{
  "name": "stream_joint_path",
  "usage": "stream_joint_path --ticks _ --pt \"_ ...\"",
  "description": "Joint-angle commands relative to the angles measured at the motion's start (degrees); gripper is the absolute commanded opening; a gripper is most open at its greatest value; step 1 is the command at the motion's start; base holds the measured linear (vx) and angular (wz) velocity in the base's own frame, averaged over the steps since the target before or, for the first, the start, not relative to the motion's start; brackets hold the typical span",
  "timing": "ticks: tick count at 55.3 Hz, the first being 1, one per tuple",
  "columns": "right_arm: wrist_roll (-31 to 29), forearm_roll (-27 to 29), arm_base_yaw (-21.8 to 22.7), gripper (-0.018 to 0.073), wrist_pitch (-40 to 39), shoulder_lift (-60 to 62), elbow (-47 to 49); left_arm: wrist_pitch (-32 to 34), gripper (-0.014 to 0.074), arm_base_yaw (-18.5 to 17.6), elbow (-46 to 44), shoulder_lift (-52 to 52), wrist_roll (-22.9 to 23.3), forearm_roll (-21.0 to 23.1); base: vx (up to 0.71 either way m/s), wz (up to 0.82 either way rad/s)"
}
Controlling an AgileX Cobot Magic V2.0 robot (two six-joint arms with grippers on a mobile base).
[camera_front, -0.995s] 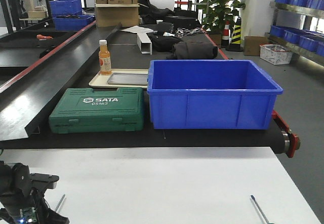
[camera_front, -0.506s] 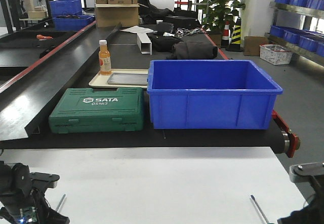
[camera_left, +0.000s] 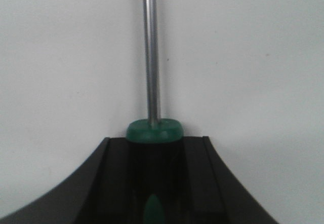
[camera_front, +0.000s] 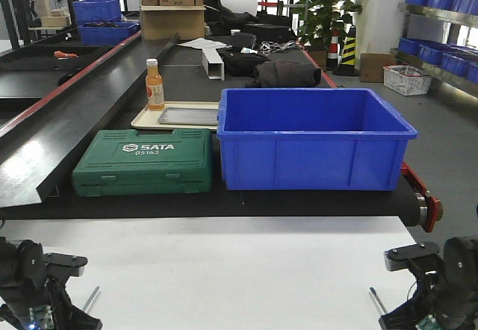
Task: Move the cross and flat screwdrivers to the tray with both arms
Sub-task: 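Lift both screwdrivers upright off the table with both grippers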
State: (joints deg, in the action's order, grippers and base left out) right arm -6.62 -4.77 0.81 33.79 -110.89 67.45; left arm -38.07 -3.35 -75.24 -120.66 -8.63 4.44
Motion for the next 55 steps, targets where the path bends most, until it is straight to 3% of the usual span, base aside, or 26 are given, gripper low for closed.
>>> stream_joint_path --ticks 1,36,55 --pt "-1.2 -0.2 -0.1 0.0450 -1.3 0.3 3.5 1.0 0.0155 -0.2 -1.3 2.1 0.3 1.0 0.00 0.00" --pt "-4.8 5.6 -0.1 0.0445 -1.5 -7.2 5.2 2.5 0.0139 -0.2 -1.3 2.1 0.4 1.0 0.00 0.00" --pt "-4.3 5.6 -0.1 0.0291 2.8 -7.2 5.2 2.3 0.0139 -0.2 -1.3 2.1 0.4 1.5 0.00 0.00"
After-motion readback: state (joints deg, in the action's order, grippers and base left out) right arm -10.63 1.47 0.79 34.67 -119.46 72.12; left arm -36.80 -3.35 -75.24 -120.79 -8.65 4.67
